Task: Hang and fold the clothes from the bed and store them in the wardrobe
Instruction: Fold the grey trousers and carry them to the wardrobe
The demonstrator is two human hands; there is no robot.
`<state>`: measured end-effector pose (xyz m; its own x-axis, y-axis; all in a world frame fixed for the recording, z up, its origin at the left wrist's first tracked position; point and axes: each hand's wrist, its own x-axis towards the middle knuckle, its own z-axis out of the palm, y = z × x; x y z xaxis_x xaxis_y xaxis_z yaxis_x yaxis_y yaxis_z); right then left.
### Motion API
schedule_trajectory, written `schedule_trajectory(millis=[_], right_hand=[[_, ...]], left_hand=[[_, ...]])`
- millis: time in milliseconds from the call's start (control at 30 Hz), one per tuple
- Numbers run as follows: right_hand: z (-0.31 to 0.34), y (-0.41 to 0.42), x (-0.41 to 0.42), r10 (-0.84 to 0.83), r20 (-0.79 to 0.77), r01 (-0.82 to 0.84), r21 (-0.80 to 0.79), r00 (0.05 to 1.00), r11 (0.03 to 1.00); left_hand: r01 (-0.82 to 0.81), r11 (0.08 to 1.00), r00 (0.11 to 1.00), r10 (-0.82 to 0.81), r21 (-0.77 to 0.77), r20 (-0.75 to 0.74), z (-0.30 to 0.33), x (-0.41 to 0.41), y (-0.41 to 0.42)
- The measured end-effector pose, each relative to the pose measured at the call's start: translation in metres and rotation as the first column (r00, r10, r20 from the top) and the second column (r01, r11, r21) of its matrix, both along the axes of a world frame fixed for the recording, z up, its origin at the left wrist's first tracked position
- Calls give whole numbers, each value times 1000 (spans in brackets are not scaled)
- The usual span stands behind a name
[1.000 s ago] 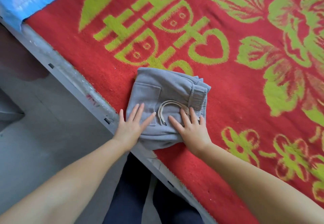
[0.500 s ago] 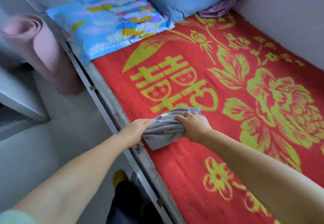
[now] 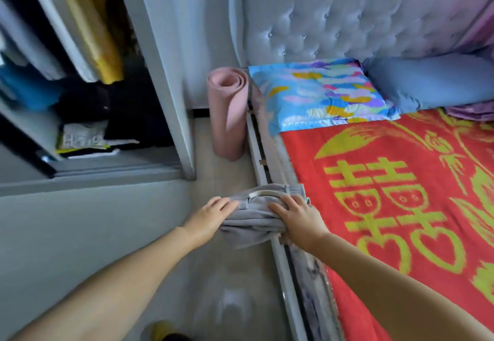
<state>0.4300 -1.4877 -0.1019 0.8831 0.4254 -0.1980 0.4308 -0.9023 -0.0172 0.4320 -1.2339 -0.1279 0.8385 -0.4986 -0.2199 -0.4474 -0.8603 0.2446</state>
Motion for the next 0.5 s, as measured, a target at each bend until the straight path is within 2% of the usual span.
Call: schedule_trajectory(millis=[67, 167, 200, 367, 500], right_hand=[[7, 64, 14, 70, 44, -73, 53, 997, 996], [19, 175, 38, 174, 53, -178, 83, 983, 980], [20, 183, 41, 161, 68, -167, 93, 985, 982], [33, 317, 73, 286, 84, -295, 111, 954, 949], [38, 399, 100, 370, 110, -383, 137, 922, 914]], left_hand=[[-42, 999, 998, 42, -5, 54, 12, -2, 63], [-81, 996, 970, 84, -25, 230, 29, 0, 173], [-86, 996, 967, 86, -11, 239, 31, 2, 181], [-277, 958, 956, 268, 78, 116, 38, 2, 309], [-379, 920, 924, 368, 101, 106, 37, 7, 382]])
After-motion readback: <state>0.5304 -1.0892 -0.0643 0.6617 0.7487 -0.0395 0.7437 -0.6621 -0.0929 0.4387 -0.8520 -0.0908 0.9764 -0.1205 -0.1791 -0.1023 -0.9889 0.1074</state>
